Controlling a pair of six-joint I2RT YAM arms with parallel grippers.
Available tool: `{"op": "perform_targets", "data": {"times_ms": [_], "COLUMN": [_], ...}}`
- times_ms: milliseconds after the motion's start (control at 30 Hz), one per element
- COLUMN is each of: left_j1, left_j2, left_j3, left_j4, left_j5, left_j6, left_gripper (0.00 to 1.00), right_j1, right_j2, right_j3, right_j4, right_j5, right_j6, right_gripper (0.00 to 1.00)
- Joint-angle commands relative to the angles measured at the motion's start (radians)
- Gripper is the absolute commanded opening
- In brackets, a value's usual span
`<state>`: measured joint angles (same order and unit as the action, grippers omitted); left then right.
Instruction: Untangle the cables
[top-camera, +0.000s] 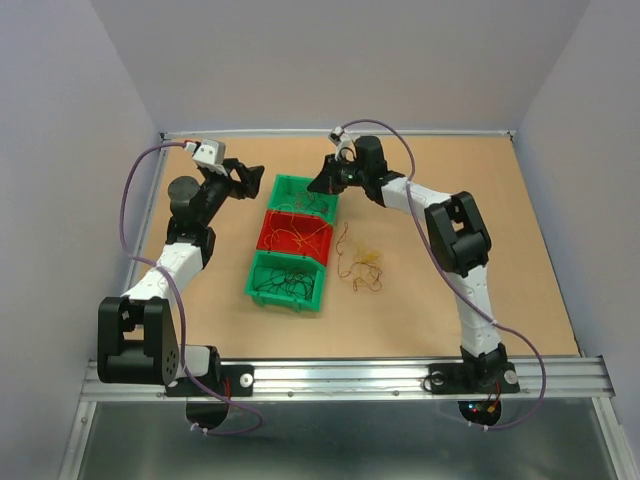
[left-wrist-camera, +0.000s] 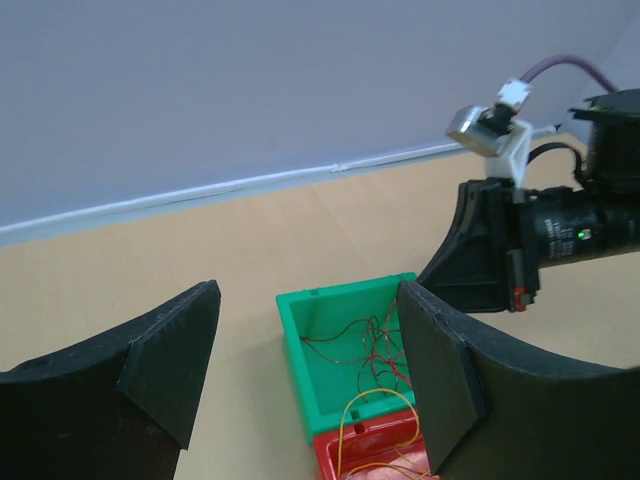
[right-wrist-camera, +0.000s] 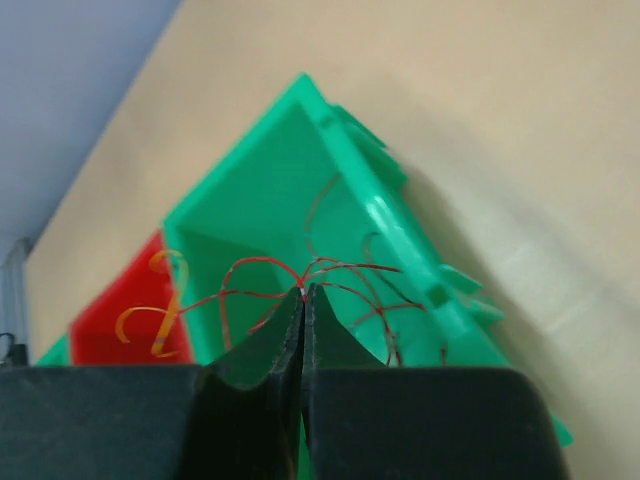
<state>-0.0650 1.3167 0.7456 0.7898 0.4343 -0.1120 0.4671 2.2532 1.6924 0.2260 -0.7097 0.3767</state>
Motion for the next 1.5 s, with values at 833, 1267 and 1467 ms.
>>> {"op": "perform_targets", "data": {"times_ms": [833, 1267, 1467], "left_j1": [-0.012, -0.108, -0.166], "left_j2": [0.036, 0.044, 0.053], "left_j3": [0.009, 0.021, 0.05], "left_j4": [0.055, -0.007, -0.083], "left_j5": [0.058, 0.001, -0.006], "left_j6": [0.061, 0.167, 0.25], "left_gripper": [0.82, 0.83, 0.83], "right_j1": [0.139, 0.137, 0.137], "right_j2": [-0.067, -0.499, -0.636], "right_j3": [0.308, -0.285, -0.554], "right_j4": [-0.539, -0.304, -0.252], "right_j5": [0.539, 0.631, 0.65], "right_j6": [-0.38, -0.272, -0.22], "right_gripper": [0.32, 0.74, 0.73]}}
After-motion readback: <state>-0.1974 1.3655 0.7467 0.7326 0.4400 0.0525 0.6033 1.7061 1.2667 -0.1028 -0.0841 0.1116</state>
